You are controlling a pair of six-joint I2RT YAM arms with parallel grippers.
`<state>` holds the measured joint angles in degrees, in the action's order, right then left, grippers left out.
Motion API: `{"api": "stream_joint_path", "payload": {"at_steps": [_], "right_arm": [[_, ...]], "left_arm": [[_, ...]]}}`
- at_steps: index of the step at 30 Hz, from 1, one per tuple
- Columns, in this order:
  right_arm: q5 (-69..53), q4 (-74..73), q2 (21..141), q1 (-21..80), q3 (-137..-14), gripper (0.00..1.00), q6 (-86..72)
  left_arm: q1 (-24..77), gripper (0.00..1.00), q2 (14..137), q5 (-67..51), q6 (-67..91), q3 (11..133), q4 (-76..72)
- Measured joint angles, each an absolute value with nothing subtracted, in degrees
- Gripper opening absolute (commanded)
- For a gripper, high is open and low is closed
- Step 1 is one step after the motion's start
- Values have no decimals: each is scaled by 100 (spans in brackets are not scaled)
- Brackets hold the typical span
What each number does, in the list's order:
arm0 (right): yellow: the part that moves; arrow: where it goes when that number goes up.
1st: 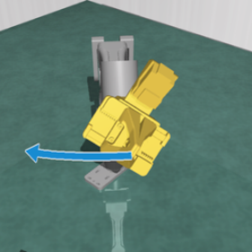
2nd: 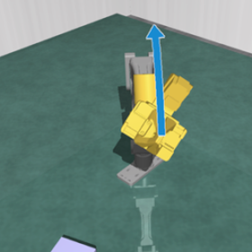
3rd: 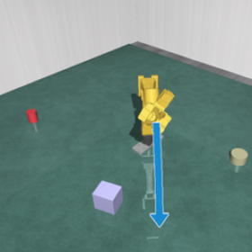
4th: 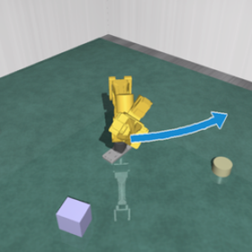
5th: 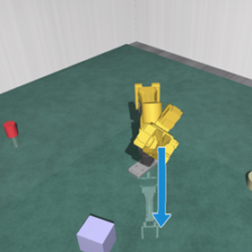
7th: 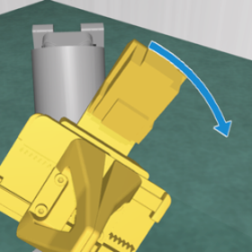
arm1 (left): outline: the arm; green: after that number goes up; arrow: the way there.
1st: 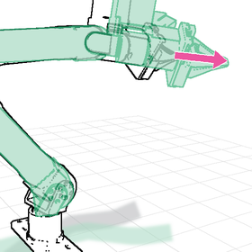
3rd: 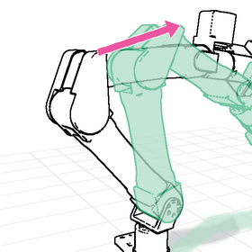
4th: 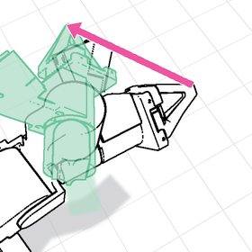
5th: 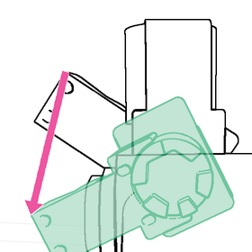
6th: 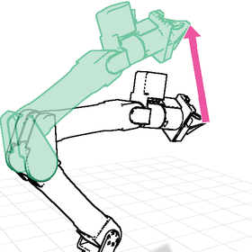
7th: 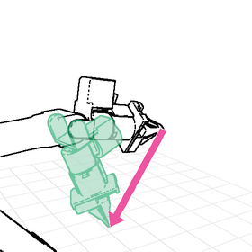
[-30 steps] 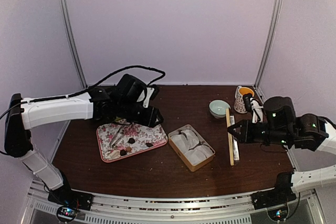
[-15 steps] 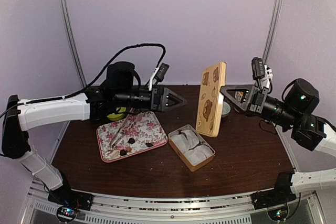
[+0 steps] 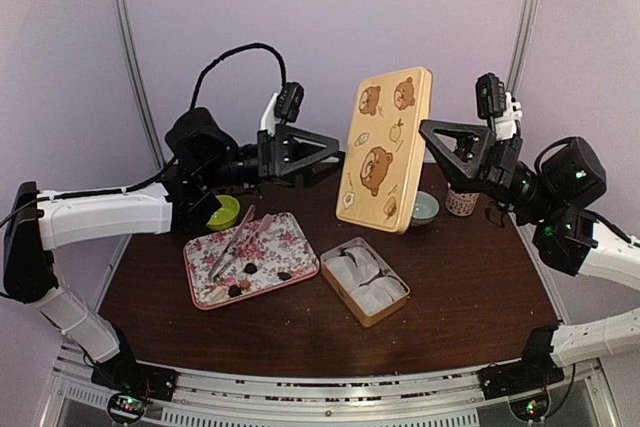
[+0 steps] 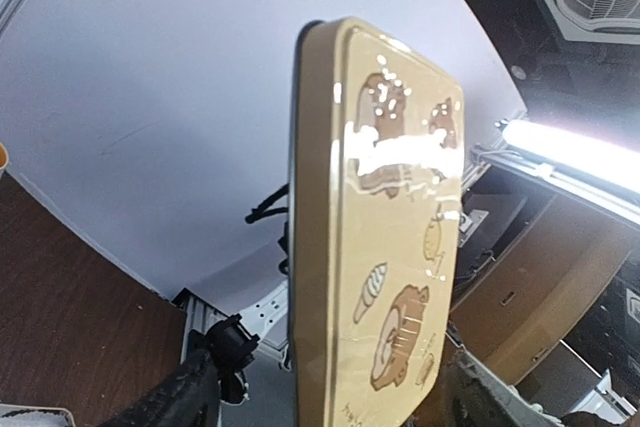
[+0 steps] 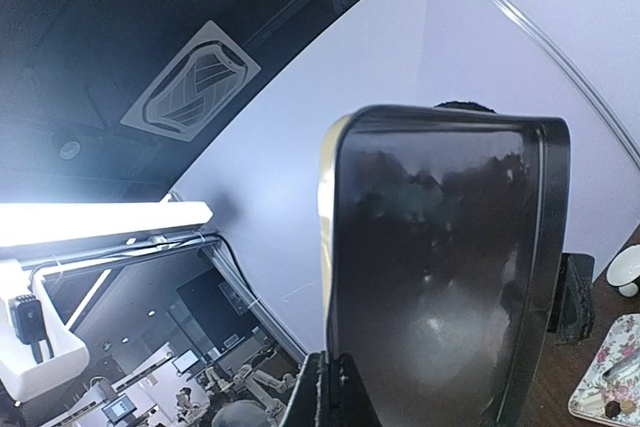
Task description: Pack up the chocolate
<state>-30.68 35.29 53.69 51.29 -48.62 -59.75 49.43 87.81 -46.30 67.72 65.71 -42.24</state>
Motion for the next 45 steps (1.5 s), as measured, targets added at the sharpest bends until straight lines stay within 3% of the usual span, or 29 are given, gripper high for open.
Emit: {"api": "stream_joint_path", "payload": {"at_steps": [5, 9, 11, 15, 17, 19, 26, 27, 37, 42, 45], "right_arm": [[-3179, 4058, 5566, 5107, -4917, 0, -6208], [-3258, 4460, 5839, 5098, -4947, 0, -6401], [-3282, 4584, 5970, 5074, -4947, 0, -6490], [-3310, 4753, 6117, 4963, -4941, 1, -6632], [-3330, 4897, 6119, 4858, -4880, 11, -6742], [-3358, 5105, 6114, 4742, -4766, 17, -6864], [-3341, 5207, 6071, 4228, -4080, 54, -7185], [-3343, 5089, 6020, 4202, -4014, 55, -7159], [-3087, 2456, 5269, 4191, -4091, 45, -5835], [-3050, 1859, 5284, 4215, -4093, 28, -5551], [-3017, 1776, 5284, 4213, -4084, 25, -5520]], "left_arm": [[4943, 76, 8833, -4788, 7347, 6556, -5000], [4952, 66, 8938, -4853, 7579, 6554, -5205], [4960, 56, 8991, -4882, 7695, 6554, -5282], [4960, 26, 9054, -4934, 7942, 6554, -5529], [4960, 11, 9076, -4958, 8047, 6552, -5717], [4956, 2, 9120, -4982, 8187, 6547, -5948], [4882, 3, 9172, -4989, 8420, 6381, -6416], [4847, 3, 9194, -4980, 8418, 6357, -6410], [4788, 4, 9207, -4849, 7754, 6224, -5328], [4788, 4, 9238, -4821, 7544, 6226, -4991], [4788, 7, 9258, -4816, 7494, 6226, -4952]]}}
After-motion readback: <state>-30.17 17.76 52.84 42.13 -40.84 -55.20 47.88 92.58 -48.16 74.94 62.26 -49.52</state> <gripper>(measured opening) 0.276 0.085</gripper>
